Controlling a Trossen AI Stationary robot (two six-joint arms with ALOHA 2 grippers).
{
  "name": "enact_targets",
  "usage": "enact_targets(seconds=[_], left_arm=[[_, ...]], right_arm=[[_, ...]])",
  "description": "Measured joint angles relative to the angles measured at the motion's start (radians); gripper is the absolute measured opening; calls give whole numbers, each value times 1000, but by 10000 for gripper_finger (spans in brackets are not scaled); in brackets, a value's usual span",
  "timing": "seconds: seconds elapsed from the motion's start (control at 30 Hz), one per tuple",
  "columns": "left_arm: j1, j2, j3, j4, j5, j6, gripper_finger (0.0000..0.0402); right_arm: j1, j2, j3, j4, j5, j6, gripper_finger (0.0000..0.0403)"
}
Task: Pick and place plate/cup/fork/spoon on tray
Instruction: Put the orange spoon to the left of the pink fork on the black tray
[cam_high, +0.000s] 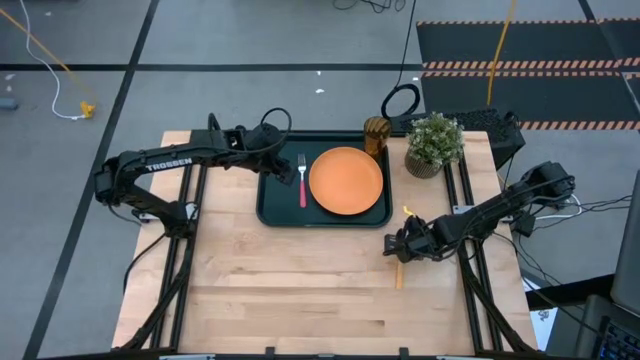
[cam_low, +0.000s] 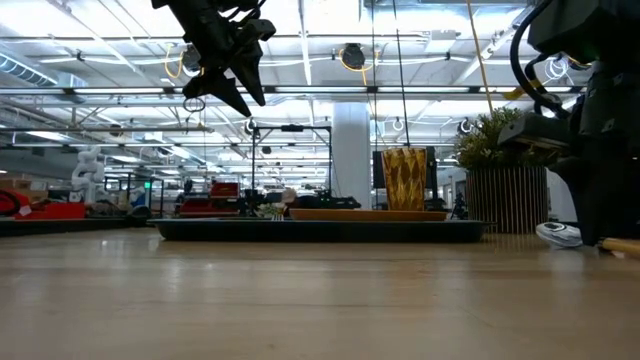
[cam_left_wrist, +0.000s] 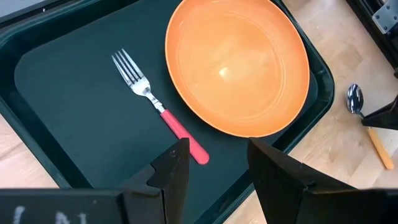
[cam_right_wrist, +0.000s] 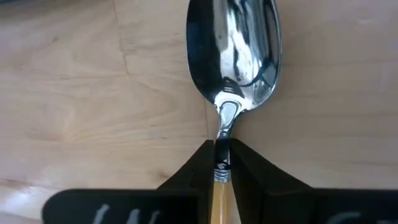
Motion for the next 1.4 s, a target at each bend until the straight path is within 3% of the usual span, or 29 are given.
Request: enact_targets(seconds=[0.3,0.5,0.67,0.87,1.07,1.4], left_arm=[[-42,0,0,18,7,-41,163],[-147,0,0,93,7,-177,163],[-264,0,0,189,-137,-406,163],[-352,0,0,258,-285,-505,163],[-358,0,0,255,-275,-444,163],[-317,0,0,255,-166,-297,163]], right_arm=[[0,-115,0,-11,0,-7,95],[-1,-196,1,-150,-1,-67,130],[-11,-202,1,-180,-28,-59,148],[-9,-190,2,-52,12,-89,174],[-9,-121,2,-17,1,-52,190],[-9,4,2,43,-2,31,180]])
